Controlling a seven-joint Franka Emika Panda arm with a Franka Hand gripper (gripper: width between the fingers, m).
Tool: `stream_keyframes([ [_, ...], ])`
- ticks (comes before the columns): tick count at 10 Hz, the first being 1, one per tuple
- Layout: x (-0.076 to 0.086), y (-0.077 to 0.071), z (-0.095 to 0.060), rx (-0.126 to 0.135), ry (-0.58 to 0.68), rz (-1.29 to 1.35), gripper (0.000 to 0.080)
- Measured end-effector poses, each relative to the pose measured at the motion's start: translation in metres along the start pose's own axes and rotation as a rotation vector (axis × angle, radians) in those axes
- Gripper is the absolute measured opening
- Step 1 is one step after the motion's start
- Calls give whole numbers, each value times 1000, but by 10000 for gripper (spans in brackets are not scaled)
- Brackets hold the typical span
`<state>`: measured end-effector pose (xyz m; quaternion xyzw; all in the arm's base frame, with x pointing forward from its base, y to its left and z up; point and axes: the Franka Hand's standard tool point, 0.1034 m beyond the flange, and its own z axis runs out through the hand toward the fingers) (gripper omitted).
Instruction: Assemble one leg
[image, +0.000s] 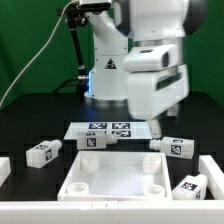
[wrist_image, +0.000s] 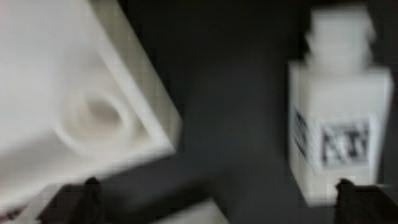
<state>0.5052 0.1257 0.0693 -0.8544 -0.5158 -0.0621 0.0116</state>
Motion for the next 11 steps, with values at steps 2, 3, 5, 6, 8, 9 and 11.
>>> stream_keyframes([
  [2,14,-18,11,-5,26,-8,649],
  [3,15,-20,11,7,13,-3,649],
  [5,18,-29,12,43,-38,27,649],
  [6,22,-36,11,70,-86,42,649],
  [8,29,-45,10,108,-193,41,649],
  [9,30,-48,9,121,-221,45,649],
  [11,24,-49,0,76,-297,23,649],
])
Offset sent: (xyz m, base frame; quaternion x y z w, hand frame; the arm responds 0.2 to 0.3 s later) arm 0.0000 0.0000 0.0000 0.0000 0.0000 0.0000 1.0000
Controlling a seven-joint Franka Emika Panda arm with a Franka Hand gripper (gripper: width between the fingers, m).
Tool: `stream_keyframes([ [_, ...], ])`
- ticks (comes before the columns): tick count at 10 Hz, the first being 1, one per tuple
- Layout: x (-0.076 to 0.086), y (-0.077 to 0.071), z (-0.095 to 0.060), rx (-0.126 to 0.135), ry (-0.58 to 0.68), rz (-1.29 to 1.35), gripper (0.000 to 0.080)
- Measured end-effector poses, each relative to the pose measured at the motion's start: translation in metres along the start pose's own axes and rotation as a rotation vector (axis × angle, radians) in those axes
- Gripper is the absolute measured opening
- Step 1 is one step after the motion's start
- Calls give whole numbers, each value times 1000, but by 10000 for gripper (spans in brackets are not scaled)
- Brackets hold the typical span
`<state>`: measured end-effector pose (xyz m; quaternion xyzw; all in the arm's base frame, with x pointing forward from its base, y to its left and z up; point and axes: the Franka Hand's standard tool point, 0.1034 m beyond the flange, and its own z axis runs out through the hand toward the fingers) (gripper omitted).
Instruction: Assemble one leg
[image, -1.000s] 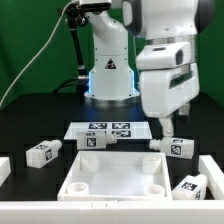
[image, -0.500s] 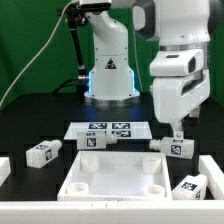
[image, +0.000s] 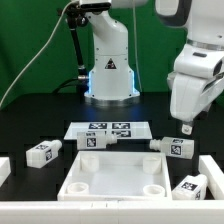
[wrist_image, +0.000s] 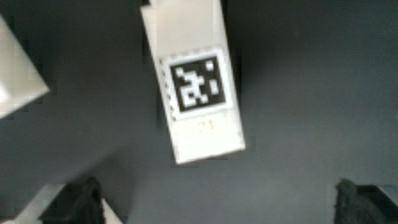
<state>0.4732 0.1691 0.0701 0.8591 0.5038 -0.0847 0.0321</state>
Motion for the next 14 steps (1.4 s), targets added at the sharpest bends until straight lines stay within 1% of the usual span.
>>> stream_keyframes([
  [1,-6,3,-5,-18,-36,-28,649],
  [2,-8,-3,-4,3,-96,-15,649],
  [3,-6,-7,-3,20,-142,-23,649],
  [5,-4,-18,-2,70,-285,-26,649],
  [6,-4,-18,0,76,-332,-30,649],
  [7,-11,-7,4,39,-365,-42,649],
  [8,-20,10,0,-24,-396,-76,649],
  [9,-24,15,-3,-23,-417,-75,649],
  [10,-28,18,-8,-4,-477,-76,649],
  [11,-26,16,-9,13,-540,-72,649],
  [12,-23,10,-5,30,-592,-80,649],
  [13,-25,6,-3,46,-640,-84,649],
  [14,-27,0,-1,70,-716,-88,649],
])
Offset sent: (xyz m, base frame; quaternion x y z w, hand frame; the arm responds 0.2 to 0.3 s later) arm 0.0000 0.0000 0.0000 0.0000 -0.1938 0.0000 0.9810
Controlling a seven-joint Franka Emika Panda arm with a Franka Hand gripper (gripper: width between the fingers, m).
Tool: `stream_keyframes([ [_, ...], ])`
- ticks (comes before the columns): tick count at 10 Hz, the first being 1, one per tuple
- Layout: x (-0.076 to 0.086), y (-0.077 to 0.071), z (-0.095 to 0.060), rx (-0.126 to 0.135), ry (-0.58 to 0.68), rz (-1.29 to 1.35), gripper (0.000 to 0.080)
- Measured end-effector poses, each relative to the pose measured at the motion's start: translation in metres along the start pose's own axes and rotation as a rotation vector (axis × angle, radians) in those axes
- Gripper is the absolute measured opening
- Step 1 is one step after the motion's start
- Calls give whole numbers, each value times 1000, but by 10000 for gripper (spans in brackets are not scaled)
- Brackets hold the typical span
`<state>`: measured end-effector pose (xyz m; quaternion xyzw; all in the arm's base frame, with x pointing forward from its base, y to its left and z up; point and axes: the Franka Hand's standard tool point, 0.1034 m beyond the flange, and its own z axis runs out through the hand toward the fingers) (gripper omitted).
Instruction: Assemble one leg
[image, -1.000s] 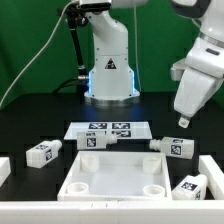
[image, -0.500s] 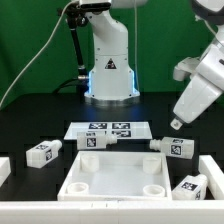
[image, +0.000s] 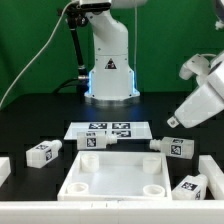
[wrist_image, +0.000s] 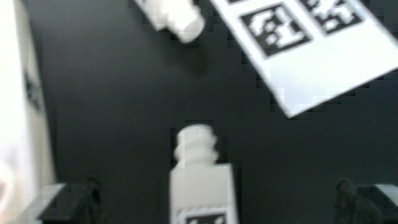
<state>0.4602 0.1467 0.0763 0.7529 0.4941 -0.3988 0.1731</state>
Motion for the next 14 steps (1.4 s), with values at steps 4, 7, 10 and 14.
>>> stream_keyframes([
  [4,13,6,9,40,-66,-27,649],
  [7,25,10,15,37,-46,-30,649],
  [10,40,1,34,29,-23,-45,649],
  [14,48,3,47,34,-9,-63,649],
])
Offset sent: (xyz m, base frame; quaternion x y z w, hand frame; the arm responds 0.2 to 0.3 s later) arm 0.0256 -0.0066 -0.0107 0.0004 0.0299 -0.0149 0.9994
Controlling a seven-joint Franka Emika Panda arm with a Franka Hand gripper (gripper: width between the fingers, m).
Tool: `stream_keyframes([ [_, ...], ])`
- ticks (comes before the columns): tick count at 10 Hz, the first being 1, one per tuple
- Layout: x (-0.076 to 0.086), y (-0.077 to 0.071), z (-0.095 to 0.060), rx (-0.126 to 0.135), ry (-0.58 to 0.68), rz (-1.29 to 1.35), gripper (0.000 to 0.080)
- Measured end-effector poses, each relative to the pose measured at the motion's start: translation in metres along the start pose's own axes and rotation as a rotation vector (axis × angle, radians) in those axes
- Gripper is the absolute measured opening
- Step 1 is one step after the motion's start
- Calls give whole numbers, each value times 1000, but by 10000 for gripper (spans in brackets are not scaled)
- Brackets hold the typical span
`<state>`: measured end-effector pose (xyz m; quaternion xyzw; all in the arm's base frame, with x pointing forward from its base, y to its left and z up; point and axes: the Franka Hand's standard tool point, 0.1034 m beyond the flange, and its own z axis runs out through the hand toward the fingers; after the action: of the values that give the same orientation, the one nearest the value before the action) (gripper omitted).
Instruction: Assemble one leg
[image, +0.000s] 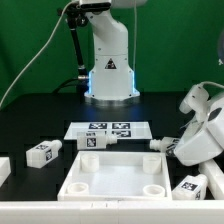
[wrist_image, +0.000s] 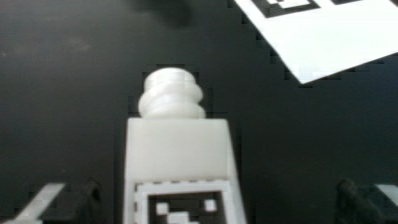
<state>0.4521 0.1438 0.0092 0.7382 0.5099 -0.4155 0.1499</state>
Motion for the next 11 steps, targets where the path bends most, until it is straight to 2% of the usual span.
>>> stream_keyframes([
  [2,0,1,0,0,0,-7,640],
  [3,-1,1,0,0,0,-8,463],
  [4,-1,2,0,1,0,-10,463],
  [5,-2,3,0,0,0,-10,278],
  [7,-7,3,-2,4,-7,-17,278],
  [8,-20,2,-10,8,-25,-19,278],
  [10,-61,-1,-31,24,-69,-17,278],
  [11,-74,0,-35,21,-62,-12,278],
])
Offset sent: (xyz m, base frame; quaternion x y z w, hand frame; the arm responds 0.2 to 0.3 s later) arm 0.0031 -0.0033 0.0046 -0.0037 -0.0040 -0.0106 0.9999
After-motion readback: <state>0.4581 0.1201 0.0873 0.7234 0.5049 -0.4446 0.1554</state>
